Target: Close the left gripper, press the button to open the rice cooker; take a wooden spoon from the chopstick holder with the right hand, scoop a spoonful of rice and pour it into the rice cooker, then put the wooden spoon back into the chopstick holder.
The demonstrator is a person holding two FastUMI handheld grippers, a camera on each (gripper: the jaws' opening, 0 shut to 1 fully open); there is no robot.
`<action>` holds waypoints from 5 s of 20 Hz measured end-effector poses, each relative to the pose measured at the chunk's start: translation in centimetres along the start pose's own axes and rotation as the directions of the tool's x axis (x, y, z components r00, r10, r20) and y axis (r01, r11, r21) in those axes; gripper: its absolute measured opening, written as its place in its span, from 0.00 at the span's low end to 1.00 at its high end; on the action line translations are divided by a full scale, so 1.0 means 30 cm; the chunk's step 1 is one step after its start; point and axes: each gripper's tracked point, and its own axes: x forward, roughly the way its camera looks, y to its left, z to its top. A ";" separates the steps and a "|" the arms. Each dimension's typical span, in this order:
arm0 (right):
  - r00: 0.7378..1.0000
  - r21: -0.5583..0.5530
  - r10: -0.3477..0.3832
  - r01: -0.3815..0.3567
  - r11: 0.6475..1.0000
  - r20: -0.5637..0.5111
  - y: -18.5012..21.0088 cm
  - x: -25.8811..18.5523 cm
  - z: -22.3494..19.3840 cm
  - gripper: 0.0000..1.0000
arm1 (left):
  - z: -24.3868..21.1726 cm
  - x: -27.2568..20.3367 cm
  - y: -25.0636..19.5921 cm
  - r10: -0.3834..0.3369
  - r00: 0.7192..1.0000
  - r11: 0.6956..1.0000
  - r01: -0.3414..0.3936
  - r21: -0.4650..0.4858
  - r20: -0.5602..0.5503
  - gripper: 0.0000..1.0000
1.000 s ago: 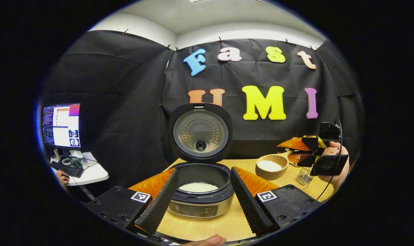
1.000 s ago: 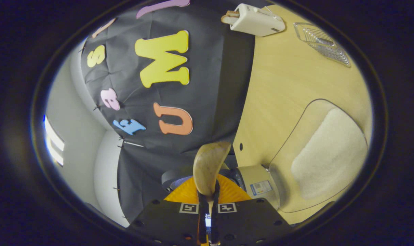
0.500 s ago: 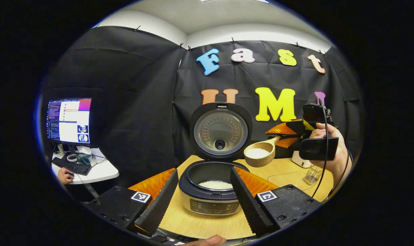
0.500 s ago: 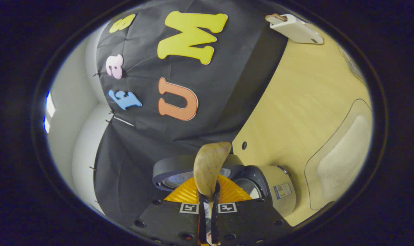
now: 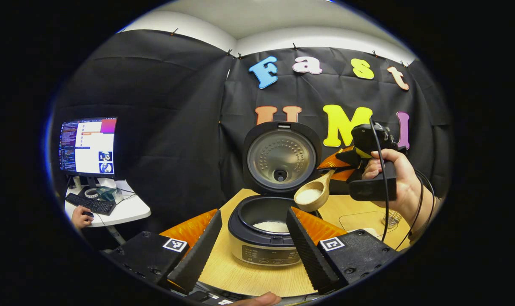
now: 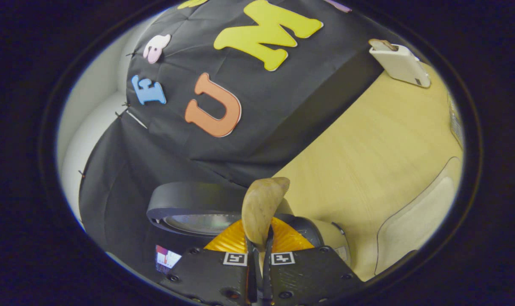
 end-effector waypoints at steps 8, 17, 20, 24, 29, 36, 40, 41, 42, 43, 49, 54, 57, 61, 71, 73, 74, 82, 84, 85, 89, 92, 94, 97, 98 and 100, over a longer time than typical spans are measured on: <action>0.994 -0.257 -0.100 0.109 0.960 0.049 0.029 0.035 -0.042 0.06 | -0.015 0.008 0.006 0.005 1.000 1.000 -0.005 0.010 -0.007 0.97; 0.988 -0.564 -0.116 0.153 0.812 0.100 0.137 0.057 -0.122 0.06 | -0.009 0.004 0.000 0.003 1.000 1.000 -0.003 0.018 0.001 0.97; 0.985 -0.657 -0.120 0.175 0.733 0.127 0.169 0.058 -0.123 0.06 | -0.007 -0.003 -0.008 -0.005 1.000 1.000 0.005 0.013 0.000 0.97; 0.979 -0.781 -0.100 0.201 0.592 0.176 0.194 0.059 -0.147 0.06 | -0.017 0.005 0.010 0.006 1.000 1.000 -0.006 0.014 -0.008 0.97; 0.986 -0.816 -0.088 0.164 0.554 0.139 0.219 0.047 -0.203 0.07 | -0.020 0.008 0.029 0.031 0.999 1.000 -0.031 0.002 -0.013 0.97; 0.977 -0.902 -0.013 0.200 0.382 0.211 0.281 -0.014 -0.179 0.06 | -0.027 0.015 0.031 0.054 0.998 0.998 -0.054 0.013 -0.024 0.97; 0.985 -0.945 0.061 0.139 0.295 0.164 0.320 -0.047 -0.223 0.07 | -0.026 0.011 0.028 0.064 0.998 0.998 -0.064 0.019 -0.023 0.97; 0.986 -0.945 0.063 0.131 0.300 0.157 0.317 -0.054 -0.223 0.07 | -0.022 0.010 0.029 0.069 0.997 0.997 -0.068 0.020 -0.020 0.97; 0.987 -0.942 0.063 0.121 0.314 0.148 0.314 -0.066 -0.224 0.07 | -0.020 0.011 0.023 0.068 0.998 0.998 -0.067 0.019 -0.016 0.97; 0.987 -0.937 0.069 0.112 0.331 0.142 0.309 -0.083 -0.220 0.07 | -0.014 0.010 0.010 0.060 0.998 0.998 -0.060 0.013 -0.013 0.97; 0.976 -0.888 0.094 0.139 0.439 0.199 0.191 -0.230 -0.043 0.07 | 0.006 0.005 -0.080 0.024 1.000 0.999 -0.024 0.026 0.004 1.00; 0.954 -0.836 0.055 0.230 0.498 0.295 0.000 -0.364 0.175 0.07 | 0.021 -0.002 -0.167 -0.009 1.000 0.998 0.007 0.066 0.020 1.00; 0.929 -0.798 0.013 0.311 0.516 0.370 -0.141 -0.453 0.322 0.06 | 0.007 0.004 -0.226 -0.040 0.999 0.996 0.039 0.084 0.007 0.97; 0.872 -0.731 -0.059 0.443 0.520 0.486 -0.323 -0.576 0.511 0.05 | 0.000 0.005 -0.289 -0.056 0.998 0.991 0.055 0.121 0.001 0.97; 0.757 -0.599 -0.226 0.632 0.492 0.613 -0.767 -0.715 0.758 0.07 | -0.005 -0.007 -0.429 -0.123 0.992 0.984 0.121 0.128 0.005 0.97; 0.748 -0.588 -0.242 0.644 0.488 0.618 -0.830 -0.702 0.771 0.08 | -0.008 -0.013 -0.457 -0.140 0.990 0.982 0.139 0.125 0.002 0.97; 0.750 -0.583 -0.249 0.642 0.498 0.613 -0.857 -0.686 0.774 0.09 | -0.009 -0.015 -0.468 -0.145 0.989 0.982 0.144 0.123 0.002 0.97; 0.770 -0.542 -0.293 0.616 0.571 0.566 -0.994 -0.600 0.766 0.11 | -0.002 -0.023 -0.491 -0.140 0.990 0.984 0.138 0.111 0.015 0.97; 0.771 -0.524 -0.288 0.608 0.596 0.567 -1.003 -0.598 0.773 0.22 | 0.001 -0.023 -0.495 -0.140 0.990 0.985 0.137 0.102 0.020 0.97; 0.773 -0.522 -0.273 0.601 0.606 0.572 -0.993 -0.599 0.776 0.33 | 0.005 -0.022 -0.487 -0.133 0.991 0.986 0.130 0.102 0.023 0.97; 0.763 -0.516 -0.269 0.610 0.601 0.588 -1.002 -0.618 0.787 0.69 | 0.009 -0.002 -0.472 -0.107 0.994 0.991 0.104 0.080 0.034 0.97; 0.732 -0.500 -0.281 0.645 0.578 0.620 -1.021 -0.660 0.816 0.95 | 0.019 0.028 -0.466 -0.097 0.995 0.993 0.095 0.066 0.027 0.97; 0.704 -0.482 -0.280 0.671 0.563 0.653 -1.018 -0.702 0.837 0.96 | 0.035 0.051 -0.442 -0.083 0.996 0.994 0.081 0.069 0.024 0.97; 0.672 -0.443 -0.253 0.679 0.585 0.696 -0.992 -0.785 0.850 0.96 | 0.105 0.079 -0.428 -0.081 0.996 0.995 0.079 0.055 0.040 0.97; 0.667 -0.432 -0.248 0.677 0.596 0.702 -0.986 -0.808 0.847 0.96 | 0.134 0.088 -0.415 -0.078 0.996 0.996 0.076 0.046 0.050 0.97; 0.669 -0.421 -0.230 0.659 0.624 0.706 -0.959 -0.858 0.828 0.96 | 0.196 0.108 -0.386 -0.068 0.995 0.997 0.065 0.045 0.068 0.97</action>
